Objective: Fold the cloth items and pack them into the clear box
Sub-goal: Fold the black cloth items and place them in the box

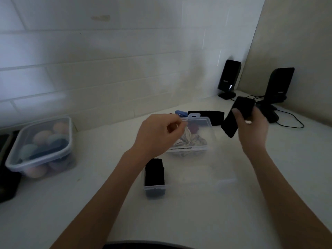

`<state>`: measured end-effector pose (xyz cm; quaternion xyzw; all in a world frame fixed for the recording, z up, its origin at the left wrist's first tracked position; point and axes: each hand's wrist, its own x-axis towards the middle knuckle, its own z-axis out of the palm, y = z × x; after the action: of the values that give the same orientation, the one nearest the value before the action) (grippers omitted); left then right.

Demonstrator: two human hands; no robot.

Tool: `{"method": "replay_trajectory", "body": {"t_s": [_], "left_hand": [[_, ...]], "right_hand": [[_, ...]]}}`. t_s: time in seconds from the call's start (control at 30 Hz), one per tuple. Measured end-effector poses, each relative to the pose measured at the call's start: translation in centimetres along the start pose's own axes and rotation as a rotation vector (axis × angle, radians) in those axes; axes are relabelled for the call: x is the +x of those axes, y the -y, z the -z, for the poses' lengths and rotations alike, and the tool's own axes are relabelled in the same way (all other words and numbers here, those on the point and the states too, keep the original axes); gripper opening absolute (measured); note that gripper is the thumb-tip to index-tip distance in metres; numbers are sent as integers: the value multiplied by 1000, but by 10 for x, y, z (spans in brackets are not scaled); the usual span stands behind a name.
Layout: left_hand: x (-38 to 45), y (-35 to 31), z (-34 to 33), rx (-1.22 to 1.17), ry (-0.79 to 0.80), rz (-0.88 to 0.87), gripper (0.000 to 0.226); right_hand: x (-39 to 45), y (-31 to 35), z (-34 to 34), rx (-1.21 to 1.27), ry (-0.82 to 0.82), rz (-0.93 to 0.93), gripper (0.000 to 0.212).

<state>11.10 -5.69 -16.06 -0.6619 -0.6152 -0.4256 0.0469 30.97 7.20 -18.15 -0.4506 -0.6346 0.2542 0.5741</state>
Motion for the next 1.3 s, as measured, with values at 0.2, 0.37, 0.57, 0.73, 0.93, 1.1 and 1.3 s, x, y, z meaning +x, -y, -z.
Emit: {"method": "replay_trajectory", "body": {"t_s": [0.2,0.37,0.57,0.73,0.93,1.1,1.3], "left_hand": [[19,-19,-18,-288,192,120,23],[18,-27,-29,-296,385,98,25],[13,-14,-30,-360,334,135,30],[8,-13,-24,-428,295,132,17],[9,-8,-25,-470,230,163,17],[11,-6,-24,-400,82,154,12],[12,-4,-21,-490,-29,380,25]], "right_hand": [[-12,32,9,425,76,-23,19],[-26,43,-7,577,299,-110,10],[-25,34,-11,715,668,-196,54],[-28,28,-15,701,729,-106,31],[-28,25,-16,671,666,-136,49],[-30,26,-16,579,630,-94,16],[-34,35,-14,522,565,95,28]]}}
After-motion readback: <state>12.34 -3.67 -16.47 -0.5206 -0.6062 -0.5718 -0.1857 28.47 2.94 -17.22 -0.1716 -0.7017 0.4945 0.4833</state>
